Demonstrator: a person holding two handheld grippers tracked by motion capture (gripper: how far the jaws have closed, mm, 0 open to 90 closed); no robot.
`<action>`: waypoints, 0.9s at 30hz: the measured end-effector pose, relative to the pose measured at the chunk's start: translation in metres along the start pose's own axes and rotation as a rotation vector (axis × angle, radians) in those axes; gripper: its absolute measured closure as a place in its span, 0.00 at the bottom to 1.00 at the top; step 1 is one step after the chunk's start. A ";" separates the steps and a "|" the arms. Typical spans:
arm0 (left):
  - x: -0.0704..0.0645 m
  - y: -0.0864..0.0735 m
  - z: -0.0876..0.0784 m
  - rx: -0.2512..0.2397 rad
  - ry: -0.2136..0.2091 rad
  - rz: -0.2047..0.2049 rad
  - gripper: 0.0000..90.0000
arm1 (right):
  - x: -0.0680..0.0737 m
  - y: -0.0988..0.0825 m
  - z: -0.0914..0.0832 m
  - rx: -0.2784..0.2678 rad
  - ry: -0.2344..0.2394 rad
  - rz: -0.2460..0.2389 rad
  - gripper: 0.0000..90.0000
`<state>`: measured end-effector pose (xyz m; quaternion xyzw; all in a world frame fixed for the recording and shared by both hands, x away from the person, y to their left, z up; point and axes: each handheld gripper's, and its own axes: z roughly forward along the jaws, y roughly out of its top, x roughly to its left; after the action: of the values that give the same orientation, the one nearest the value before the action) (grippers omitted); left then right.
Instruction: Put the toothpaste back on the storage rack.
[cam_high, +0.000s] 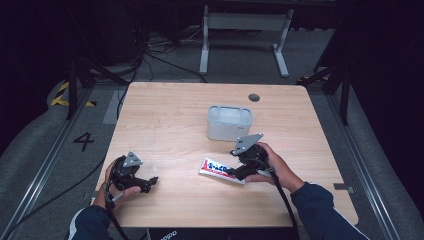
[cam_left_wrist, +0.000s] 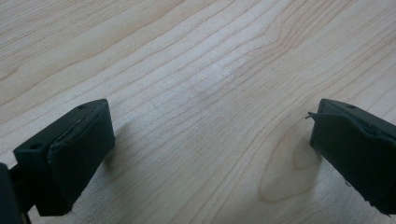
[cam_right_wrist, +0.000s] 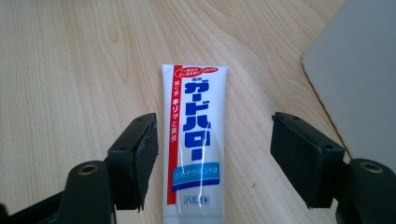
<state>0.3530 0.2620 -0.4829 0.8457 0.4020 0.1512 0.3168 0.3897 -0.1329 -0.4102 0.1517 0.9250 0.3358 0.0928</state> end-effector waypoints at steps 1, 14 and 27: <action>0.000 0.000 0.000 0.000 0.000 0.000 0.00 | 0.000 0.001 0.002 0.005 0.002 -0.001 0.37; 0.000 0.000 0.000 0.000 0.000 0.000 0.00 | 0.005 0.012 0.022 0.054 0.026 -0.017 0.38; 0.000 0.000 0.000 0.000 -0.001 0.000 0.00 | 0.009 0.020 0.046 0.131 0.074 -0.040 0.41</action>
<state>0.3531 0.2620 -0.4829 0.8458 0.4016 0.1506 0.3171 0.3983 -0.0875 -0.4327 0.1266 0.9506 0.2779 0.0550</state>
